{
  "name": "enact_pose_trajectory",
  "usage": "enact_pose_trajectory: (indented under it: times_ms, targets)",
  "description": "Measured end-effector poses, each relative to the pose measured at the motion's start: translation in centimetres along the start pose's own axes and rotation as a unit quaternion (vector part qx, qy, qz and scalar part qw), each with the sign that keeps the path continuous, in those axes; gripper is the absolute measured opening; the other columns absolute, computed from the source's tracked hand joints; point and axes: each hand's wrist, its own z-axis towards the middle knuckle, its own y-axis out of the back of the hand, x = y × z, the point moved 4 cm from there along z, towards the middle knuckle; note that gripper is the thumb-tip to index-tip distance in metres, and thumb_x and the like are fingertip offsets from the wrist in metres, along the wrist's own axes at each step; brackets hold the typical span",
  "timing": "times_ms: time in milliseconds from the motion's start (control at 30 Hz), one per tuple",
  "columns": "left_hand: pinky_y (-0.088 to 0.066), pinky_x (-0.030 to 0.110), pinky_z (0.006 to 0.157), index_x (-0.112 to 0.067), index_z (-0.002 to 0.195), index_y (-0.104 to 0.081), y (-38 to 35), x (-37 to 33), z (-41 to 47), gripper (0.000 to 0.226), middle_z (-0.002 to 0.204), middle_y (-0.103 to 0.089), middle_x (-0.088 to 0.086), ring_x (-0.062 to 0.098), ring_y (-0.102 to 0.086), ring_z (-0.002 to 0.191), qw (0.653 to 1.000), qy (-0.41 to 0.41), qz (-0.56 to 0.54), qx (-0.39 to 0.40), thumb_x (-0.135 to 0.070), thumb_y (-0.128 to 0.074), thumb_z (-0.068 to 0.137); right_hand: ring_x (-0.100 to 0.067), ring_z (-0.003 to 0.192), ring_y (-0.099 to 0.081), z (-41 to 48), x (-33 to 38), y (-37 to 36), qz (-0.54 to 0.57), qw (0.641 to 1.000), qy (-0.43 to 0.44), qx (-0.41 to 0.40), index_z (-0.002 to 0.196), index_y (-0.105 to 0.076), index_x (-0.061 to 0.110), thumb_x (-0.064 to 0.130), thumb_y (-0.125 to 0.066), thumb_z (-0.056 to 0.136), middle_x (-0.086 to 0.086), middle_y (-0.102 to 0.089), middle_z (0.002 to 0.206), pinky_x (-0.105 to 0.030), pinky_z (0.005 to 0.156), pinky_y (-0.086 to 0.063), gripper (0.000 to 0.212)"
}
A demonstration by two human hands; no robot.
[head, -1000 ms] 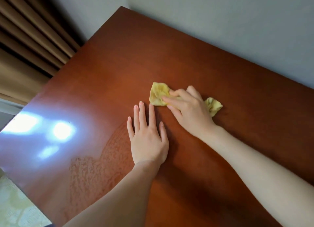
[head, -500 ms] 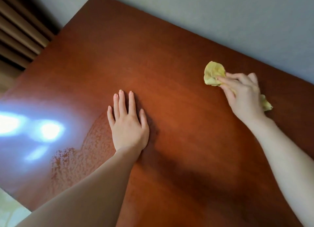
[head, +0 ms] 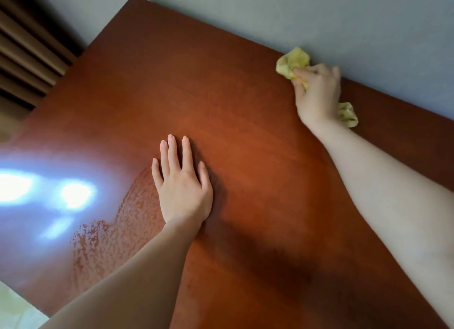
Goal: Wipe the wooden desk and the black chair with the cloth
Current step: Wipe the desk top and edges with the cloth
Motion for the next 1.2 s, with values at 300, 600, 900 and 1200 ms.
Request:
enact_pose_trajectory:
  times_ms: [300,600,900,1200]
  targets:
    - [0.005,0.036,0.118,-0.021,0.151,-0.017,-0.1,0.1,0.2,0.055,0.160,-0.008,0.003,0.016,0.003,0.147,1.000,0.000,0.002,-0.002,-0.035,-0.027,0.100,-0.032,0.079,-0.052,-11.2,7.2,1.6,0.118,0.963,0.222,0.100,0.109,-0.072,0.013,0.008,-0.070,0.082,-0.011,-0.067,0.100,-0.046,0.070,-0.051,0.028]
    - [0.005,0.036,0.117,-0.020,0.151,-0.018,-0.1,0.2,0.1,0.055,0.160,-0.009,0.005,0.017,0.001,0.147,1.000,-0.002,0.002,-0.006,-0.036,-0.027,0.099,-0.014,0.066,-0.046,-23.3,4.4,6.0,0.172,0.858,0.420,0.242,0.103,-0.075,0.019,0.016,-0.059,0.092,-0.002,-0.070,0.100,-0.027,0.062,-0.044,0.020]
    - [0.006,0.036,0.118,-0.020,0.152,-0.015,-0.1,0.1,0.0,0.056,0.160,-0.006,0.004,0.018,0.004,0.147,1.000,-0.006,-0.004,-0.004,-0.036,-0.023,0.099,-0.024,0.070,-0.053,-13.9,1.6,4.8,0.138,0.890,0.397,0.176,0.105,-0.073,0.012,0.013,-0.064,0.087,-0.013,-0.068,0.101,-0.027,0.074,-0.046,0.020]
    - [0.010,0.033,0.117,-0.019,0.152,-0.014,-0.1,0.2,-0.2,0.054,0.160,-0.004,0.003,0.016,0.006,0.147,0.999,-0.015,-0.036,0.002,-0.036,-0.018,0.101,-0.037,0.093,-0.051,-4.6,2.4,0.3,0.080,0.992,0.089,0.028,0.113,-0.069,0.012,0.014,-0.064,0.087,-0.013,-0.067,0.107,-0.028,0.082,-0.038,0.026]
